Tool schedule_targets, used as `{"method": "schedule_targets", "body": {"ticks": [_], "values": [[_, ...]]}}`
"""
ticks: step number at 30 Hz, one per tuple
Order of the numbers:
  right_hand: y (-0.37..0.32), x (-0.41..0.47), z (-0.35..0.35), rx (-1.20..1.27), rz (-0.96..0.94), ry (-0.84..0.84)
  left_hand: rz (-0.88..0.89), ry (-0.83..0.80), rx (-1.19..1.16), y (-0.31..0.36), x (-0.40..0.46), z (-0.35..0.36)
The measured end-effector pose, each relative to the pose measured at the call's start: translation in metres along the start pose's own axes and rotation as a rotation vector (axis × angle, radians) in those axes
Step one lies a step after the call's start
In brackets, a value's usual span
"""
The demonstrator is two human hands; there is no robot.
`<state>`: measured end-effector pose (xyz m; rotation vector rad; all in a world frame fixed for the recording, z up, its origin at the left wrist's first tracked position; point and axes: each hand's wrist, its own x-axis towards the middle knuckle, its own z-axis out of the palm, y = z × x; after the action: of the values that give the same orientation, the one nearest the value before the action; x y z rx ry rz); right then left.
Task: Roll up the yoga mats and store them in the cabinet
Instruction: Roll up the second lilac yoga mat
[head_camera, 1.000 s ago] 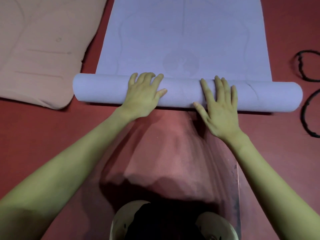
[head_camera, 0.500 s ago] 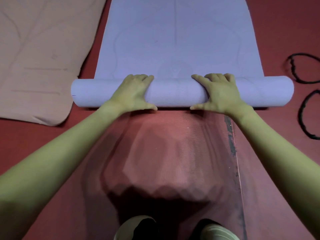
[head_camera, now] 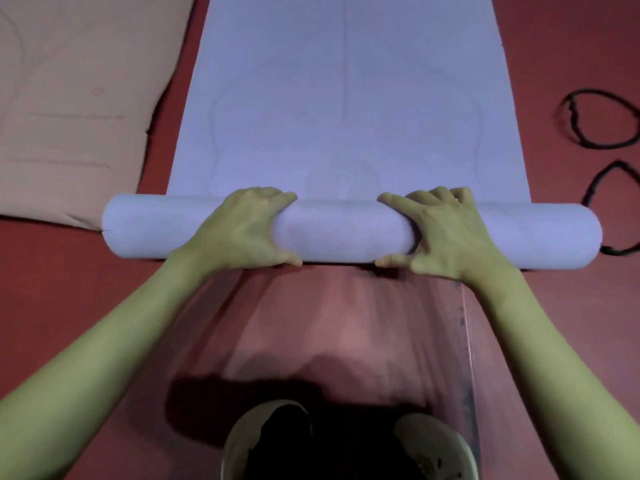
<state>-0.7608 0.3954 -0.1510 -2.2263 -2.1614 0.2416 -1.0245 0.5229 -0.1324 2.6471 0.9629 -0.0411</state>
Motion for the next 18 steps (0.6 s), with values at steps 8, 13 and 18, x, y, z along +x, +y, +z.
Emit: {"method": "schedule_targets", "body": {"ticks": [8,13,18], "values": [[-0.010,-0.018,0.002,0.069,0.022,-0.153,0.069,0.140,-0.026,0.004,-0.040,0.032],[-0.005,0.003,-0.007,0.108,0.037,-0.285,0.041,0.181,0.150,0.010,-0.050,0.051],[-0.009,-0.011,0.002,0.160,0.048,-0.117,0.040,0.239,0.199,0.002,-0.028,0.049]]}}
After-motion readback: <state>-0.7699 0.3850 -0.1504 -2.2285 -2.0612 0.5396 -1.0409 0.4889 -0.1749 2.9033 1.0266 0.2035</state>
